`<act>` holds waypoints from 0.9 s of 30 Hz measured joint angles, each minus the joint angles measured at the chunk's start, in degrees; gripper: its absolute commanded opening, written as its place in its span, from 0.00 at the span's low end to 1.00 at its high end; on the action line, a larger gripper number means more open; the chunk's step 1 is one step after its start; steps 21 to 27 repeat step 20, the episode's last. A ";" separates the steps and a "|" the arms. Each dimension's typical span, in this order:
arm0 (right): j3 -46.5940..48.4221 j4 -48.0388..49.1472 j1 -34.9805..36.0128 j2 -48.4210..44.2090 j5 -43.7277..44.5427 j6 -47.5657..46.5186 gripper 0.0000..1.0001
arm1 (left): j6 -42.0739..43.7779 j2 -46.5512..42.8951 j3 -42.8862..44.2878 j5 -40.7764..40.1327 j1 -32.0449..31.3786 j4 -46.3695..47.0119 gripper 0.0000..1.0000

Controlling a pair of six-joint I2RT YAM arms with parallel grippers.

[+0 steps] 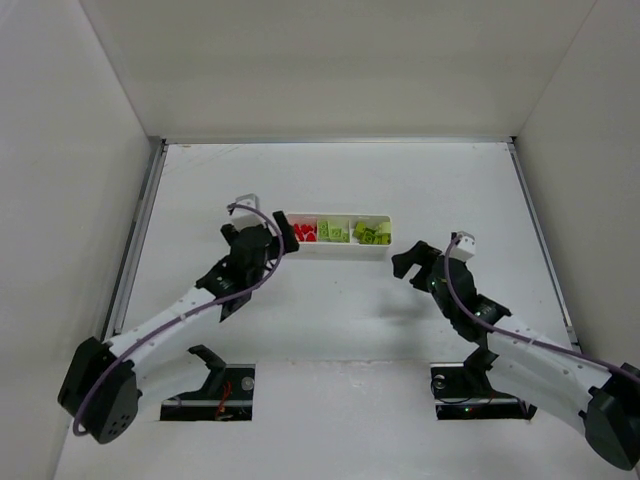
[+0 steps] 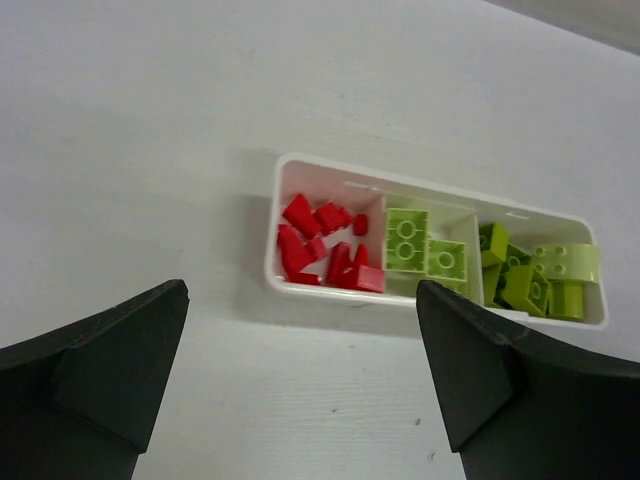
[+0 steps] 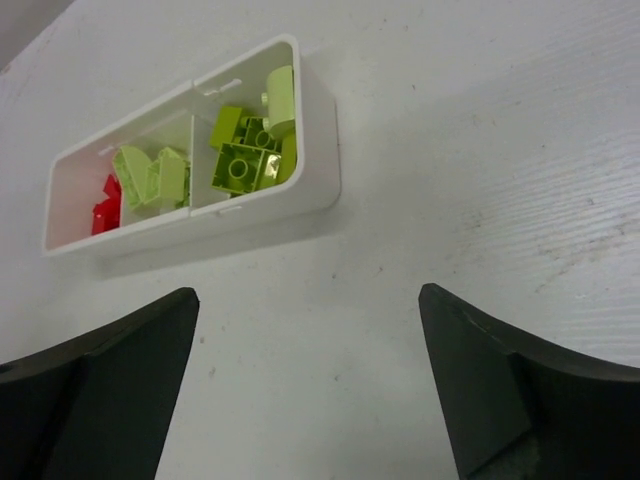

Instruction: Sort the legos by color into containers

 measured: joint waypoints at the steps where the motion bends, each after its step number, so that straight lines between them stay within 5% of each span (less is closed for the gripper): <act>1: -0.48 0.15 0.17 -0.02 0.33 -0.13 1.00 | -1.09 -2.10 -1.22 0.15 1.27 -1.25 1.00; 12: -2.62 1.03 0.42 5.09 5.88 -0.13 1.00 | -10.45 -13.62 -11.45 6.16 15.76 -17.90 1.00; 27: -2.47 1.66 2.97 10.12 7.54 -0.57 1.00 | -11.89 -16.02 -11.19 7.43 16.33 -23.06 1.00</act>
